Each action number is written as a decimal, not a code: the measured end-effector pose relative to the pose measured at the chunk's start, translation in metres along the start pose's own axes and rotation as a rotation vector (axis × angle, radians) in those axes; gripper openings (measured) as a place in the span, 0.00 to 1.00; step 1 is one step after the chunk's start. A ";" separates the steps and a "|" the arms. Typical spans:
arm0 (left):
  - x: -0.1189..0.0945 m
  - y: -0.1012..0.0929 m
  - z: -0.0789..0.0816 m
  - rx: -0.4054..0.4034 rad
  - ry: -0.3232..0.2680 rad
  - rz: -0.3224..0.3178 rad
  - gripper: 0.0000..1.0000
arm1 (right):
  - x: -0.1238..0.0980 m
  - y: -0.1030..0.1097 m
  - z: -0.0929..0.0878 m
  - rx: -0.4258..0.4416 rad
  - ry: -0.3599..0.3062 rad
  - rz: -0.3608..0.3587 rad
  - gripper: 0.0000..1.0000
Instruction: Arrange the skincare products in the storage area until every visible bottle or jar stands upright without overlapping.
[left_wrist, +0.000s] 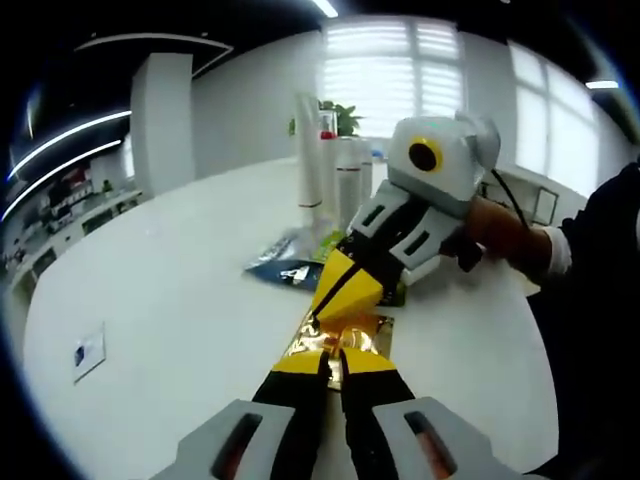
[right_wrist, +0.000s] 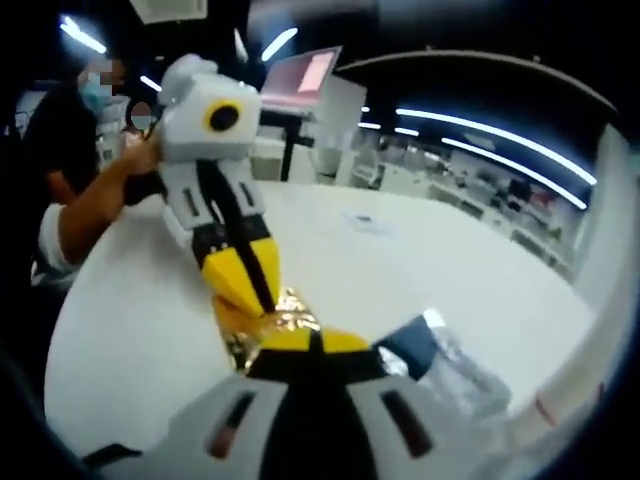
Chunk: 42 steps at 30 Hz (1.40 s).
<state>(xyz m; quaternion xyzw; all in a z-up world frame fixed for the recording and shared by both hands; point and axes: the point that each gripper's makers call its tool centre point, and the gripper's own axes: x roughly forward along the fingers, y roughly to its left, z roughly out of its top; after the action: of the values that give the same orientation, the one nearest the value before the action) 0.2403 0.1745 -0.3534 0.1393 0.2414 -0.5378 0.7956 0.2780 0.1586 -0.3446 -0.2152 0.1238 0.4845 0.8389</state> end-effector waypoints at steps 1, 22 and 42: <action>0.000 0.000 0.000 0.002 0.002 0.000 0.03 | 0.000 0.000 0.000 0.013 -0.001 0.005 0.00; -0.022 0.029 0.028 -0.042 -0.125 0.136 0.06 | -0.010 -0.019 0.040 0.148 -0.217 -0.033 0.00; -0.060 0.113 0.016 -0.069 -0.109 0.365 0.24 | 0.037 -0.025 0.068 0.140 -0.177 0.002 0.08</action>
<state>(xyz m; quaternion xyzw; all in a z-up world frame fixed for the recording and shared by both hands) 0.3303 0.2575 -0.3118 0.1240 0.1872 -0.3829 0.8961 0.3186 0.2089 -0.2941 -0.1121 0.0829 0.4924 0.8591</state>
